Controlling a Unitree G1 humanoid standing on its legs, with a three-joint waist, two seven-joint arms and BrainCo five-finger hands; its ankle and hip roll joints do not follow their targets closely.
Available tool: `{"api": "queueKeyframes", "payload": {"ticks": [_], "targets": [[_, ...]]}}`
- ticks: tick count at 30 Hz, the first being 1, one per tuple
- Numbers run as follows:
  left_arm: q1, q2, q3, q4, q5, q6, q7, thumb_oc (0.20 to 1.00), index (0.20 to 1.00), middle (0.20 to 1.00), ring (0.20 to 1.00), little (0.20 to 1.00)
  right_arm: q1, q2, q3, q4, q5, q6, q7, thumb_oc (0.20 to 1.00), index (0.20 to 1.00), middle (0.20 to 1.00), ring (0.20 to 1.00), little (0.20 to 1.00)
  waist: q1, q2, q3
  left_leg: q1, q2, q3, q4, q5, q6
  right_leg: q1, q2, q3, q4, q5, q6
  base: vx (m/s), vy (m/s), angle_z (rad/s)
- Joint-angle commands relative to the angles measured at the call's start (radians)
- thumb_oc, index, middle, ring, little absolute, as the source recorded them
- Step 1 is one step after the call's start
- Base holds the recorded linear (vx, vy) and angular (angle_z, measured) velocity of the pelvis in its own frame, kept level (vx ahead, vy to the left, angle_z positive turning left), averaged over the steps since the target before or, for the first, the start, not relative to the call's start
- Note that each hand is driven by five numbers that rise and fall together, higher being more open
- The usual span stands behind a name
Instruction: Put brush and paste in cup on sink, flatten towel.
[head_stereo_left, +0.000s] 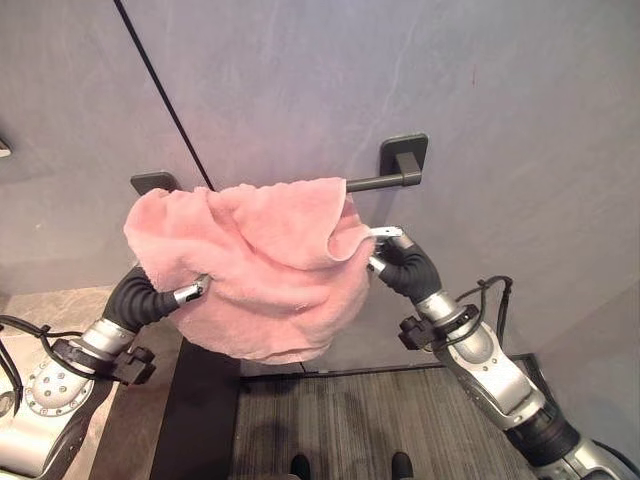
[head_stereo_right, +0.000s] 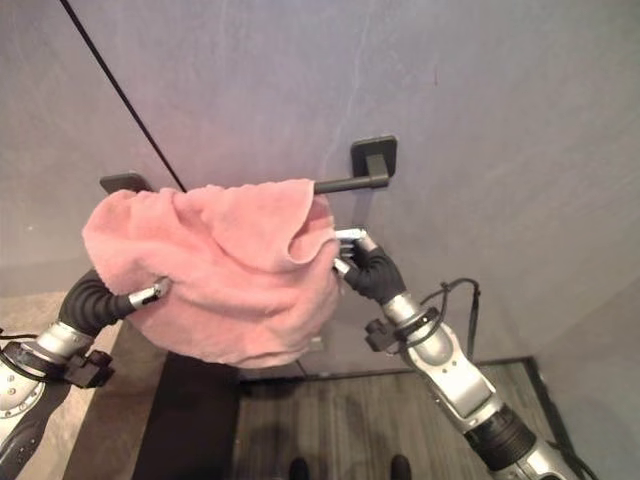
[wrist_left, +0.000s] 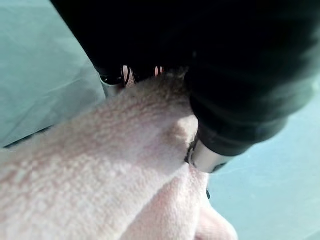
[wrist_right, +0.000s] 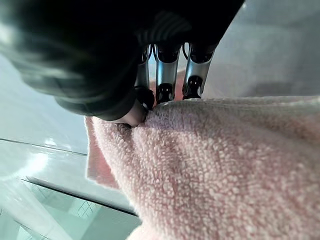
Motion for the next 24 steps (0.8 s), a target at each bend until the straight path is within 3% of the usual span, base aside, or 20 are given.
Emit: {"api": "queueKeyframes", "payload": {"ticks": [1, 4, 9, 16, 22, 23, 24], "targets": [[-0.015, 0.091, -0.011, 0.008, -0.028, -0.05, 0.014, 0.2, 0.2, 0.2, 0.2, 0.2, -0.028, 0.019, 0.012, -0.067, 0.011, -0.076, 0.0, 0.2, 0.2, 0.2, 0.2, 0.2, -0.014, -0.087, -0.034, 0.039, 0.069, 0.023, 0.003, -0.023, -0.048, 0.025, -0.163, -0.033, -0.001, -0.004, 0.086, 0.0, 0.0, 0.0], [-0.039, 0.11, -0.097, 0.045, -0.014, -0.037, 0.0, 0.2, 0.2, 0.2, 0.2, 0.2, -0.009, 0.019, 0.024, -0.056, 0.006, -0.075, -0.002, 0.2, 0.2, 0.2, 0.2, 0.2, -0.026, -0.086, -0.031, 0.04, 0.071, 0.029, 0.003, -0.023, -0.049, 0.022, -0.163, -0.03, -0.001, -0.002, 0.088, 0.0, 0.0, 0.0], [-0.087, 0.053, -0.274, 0.25, 0.028, 0.007, -0.013, 0.2, 0.2, 0.2, 0.2, 0.2, 0.025, 0.03, 0.069, 0.054, 0.015, -0.04, 0.014, 0.2, 0.2, 0.2, 0.2, 0.2, -0.046, -0.085, -0.029, 0.04, 0.071, 0.036, 0.003, -0.024, -0.049, 0.015, -0.16, -0.023, -0.001, 0.0, 0.089, 0.0, 0.0, -0.01], [-0.153, -0.039, -0.37, 0.407, 0.093, 0.032, 0.011, 0.2, 0.2, 0.2, 0.2, 0.2, 0.021, 0.064, 0.115, 0.207, -0.014, 0.006, -0.006, 0.2, 0.2, 0.2, 0.2, 0.2, -0.052, -0.083, -0.034, 0.037, 0.071, 0.038, 0.003, -0.026, -0.048, 0.006, -0.159, -0.018, -0.001, 0.003, 0.087, 0.0, -0.001, -0.04], [-0.142, -0.06, -0.351, 0.409, 0.093, 0.037, 0.015, 0.2, 0.2, 0.2, 0.2, 0.2, -0.004, 0.058, 0.13, 0.196, -0.021, 0.008, 0.007, 0.2, 0.2, 0.2, 0.2, 0.2, -0.049, -0.084, -0.042, 0.035, 0.07, 0.033, 0.003, -0.028, -0.046, 0.007, -0.159, -0.021, -0.001, 0.001, 0.085, 0.01, -0.002, -0.01], [-0.139, -0.06, -0.341, 0.413, 0.096, 0.038, 0.017, 0.2, 0.2, 0.2, 0.2, 0.2, -0.01, 0.057, 0.132, 0.199, -0.021, 0.01, 0.008, 0.209, 0.209, 0.209, 0.209, 0.209, -0.047, -0.084, -0.043, 0.034, 0.07, 0.032, 0.003, -0.028, -0.046, 0.007, -0.158, -0.021, -0.001, 0.0, 0.084, 0.0, -0.006, 0.04], [-0.136, -0.058, -0.332, 0.413, 0.102, 0.038, 0.019, 0.2, 0.2, 0.2, 0.2, 0.2, -0.014, 0.059, 0.135, 0.202, -0.018, 0.013, 0.011, 0.385, 0.385, 0.385, 0.385, 0.385, -0.046, -0.084, -0.044, 0.034, 0.069, 0.031, 0.003, -0.028, -0.046, 0.008, -0.158, -0.022, -0.001, 0.0, 0.084, 0.0, -0.004, 0.03]]}}
